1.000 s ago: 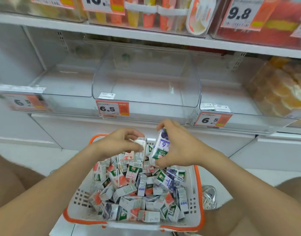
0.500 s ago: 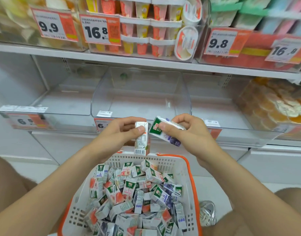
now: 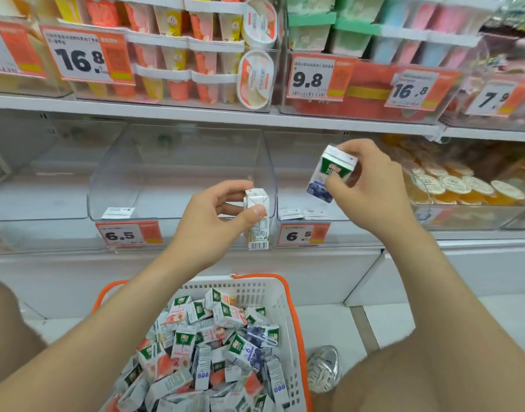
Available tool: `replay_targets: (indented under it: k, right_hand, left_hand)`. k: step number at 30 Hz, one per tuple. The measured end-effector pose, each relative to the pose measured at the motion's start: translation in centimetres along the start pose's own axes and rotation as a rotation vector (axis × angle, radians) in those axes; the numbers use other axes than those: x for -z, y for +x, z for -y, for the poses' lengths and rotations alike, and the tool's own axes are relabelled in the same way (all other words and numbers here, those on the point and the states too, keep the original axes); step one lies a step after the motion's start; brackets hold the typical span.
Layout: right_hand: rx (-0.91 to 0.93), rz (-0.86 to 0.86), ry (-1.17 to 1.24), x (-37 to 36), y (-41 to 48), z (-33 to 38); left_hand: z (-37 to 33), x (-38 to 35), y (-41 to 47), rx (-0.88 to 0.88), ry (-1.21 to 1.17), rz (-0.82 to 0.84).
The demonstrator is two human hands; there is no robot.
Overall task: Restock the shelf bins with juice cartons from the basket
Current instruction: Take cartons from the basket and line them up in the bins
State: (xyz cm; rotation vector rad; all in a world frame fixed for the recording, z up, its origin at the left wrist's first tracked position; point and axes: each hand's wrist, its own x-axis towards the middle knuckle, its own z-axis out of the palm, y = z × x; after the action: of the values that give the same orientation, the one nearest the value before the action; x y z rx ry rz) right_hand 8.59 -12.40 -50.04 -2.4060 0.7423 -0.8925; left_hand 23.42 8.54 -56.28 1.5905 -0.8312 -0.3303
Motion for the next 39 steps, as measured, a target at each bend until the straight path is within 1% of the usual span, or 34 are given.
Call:
replay_targets:
  k: [2,5,7,9,14,16,18,19,20,21,22,23,24,25,26,27,28,29,32,34,36,37,39]
  right_hand:
    - [-0.026,0.029,-0.132,0.3,0.9,-2.6]
    - [-0.103,0.236,-0.321,-0.3,2.0,-5.9]
    - [-0.085,0.372,-0.418,-0.7,2.7,-7.3]
    - [-0.074,0.472,-0.445,-1.0,3.1,-7.9]
    - [-0.132,0.637,-0.358,-2.2,3.8,-7.9]
    - [-0.174,0.638,-0.370,-2.9,3.7,-7.9]
    - [-0.166,0.581,-0.415,-3.6,3.6,-7.7]
    - [-0.134,0.535,-0.467,-3.9,3.5,-7.2]
    - [-0.066,0.432,-0.520,-4.1,3.2,-6.1]
    - [0.034,0.304,-0.507,-4.4,2.8,-4.9]
    - [0.127,0.187,-0.385,-4.7,2.0,-3.1]
    - [0.188,0.121,-0.202,-5.0,1.0,-1.2]
    - [0.203,0.131,-0.015,-5.2,0.0,0.5]
    - [0.197,0.218,0.125,-5.5,-0.9,1.8]
    - [0.181,0.358,0.183,-5.8,-1.7,2.8]
    - [0.176,0.492,0.172,-6.3,-2.2,3.3]
    - [0.183,0.587,0.146,-6.8,-2.4,3.6]
    - [0.186,0.634,0.141,-7.3,-2.3,3.8]
    - [0.154,0.668,0.256,-8.6,-1.6,5.1]
    - [0.122,0.672,0.303,-9.4,-1.3,6.1]
    - [0.108,0.652,0.319,-10.4,-1.1,7.6]
    - [0.129,0.627,0.314,-11.0,-1.0,8.4]
    - [0.196,0.508,0.263,-12.5,-0.7,9.7]
  left_hand:
    - [0.2,-0.9,0.3,0.004,0.008,0.005]
    - [1.0,-1.8,0.5,0.028,0.017,0.023]
    - [1.6,-2.1,0.4,0.045,0.023,0.027]
    - [2.0,-2.2,0.4,0.062,0.030,0.028]
    - [2.5,-2.1,0.6,0.105,0.039,0.035]
    - [2.5,-1.8,0.5,0.139,0.024,0.064]
    - [2.5,-1.4,0.4,0.173,-0.025,0.104]
    - [2.5,-1.1,0.3,0.193,-0.056,0.117]
    - [2.4,-0.8,0.3,0.213,-0.086,0.126]
    - [2.5,-0.5,0.3,0.229,-0.113,0.133]
    - [2.4,-0.1,0.4,0.241,-0.141,0.139]
    - [2.4,0.3,0.4,0.251,-0.174,0.142]
    - [2.3,0.6,0.5,0.261,-0.215,0.146]
    - [2.2,1.0,0.5,0.268,-0.257,0.150]
    - [1.9,1.3,0.4,0.271,-0.294,0.156]
    - [1.7,1.7,0.3,0.270,-0.326,0.165]
    - [1.4,2.0,0.2,0.264,-0.350,0.177]
    - [1.2,2.5,0.1,0.259,-0.362,0.182]
    - [0.7,3.9,-0.1,0.246,-0.357,0.179]
    - [0.4,5.0,-0.3,0.231,-0.316,0.138]
    - [0.1,6.2,-0.3,0.192,-0.200,0.053]
    - [0.1,6.9,-0.2,0.167,-0.086,0.008]
    - [0.0,8.8,0.2,0.084,0.227,-0.092]
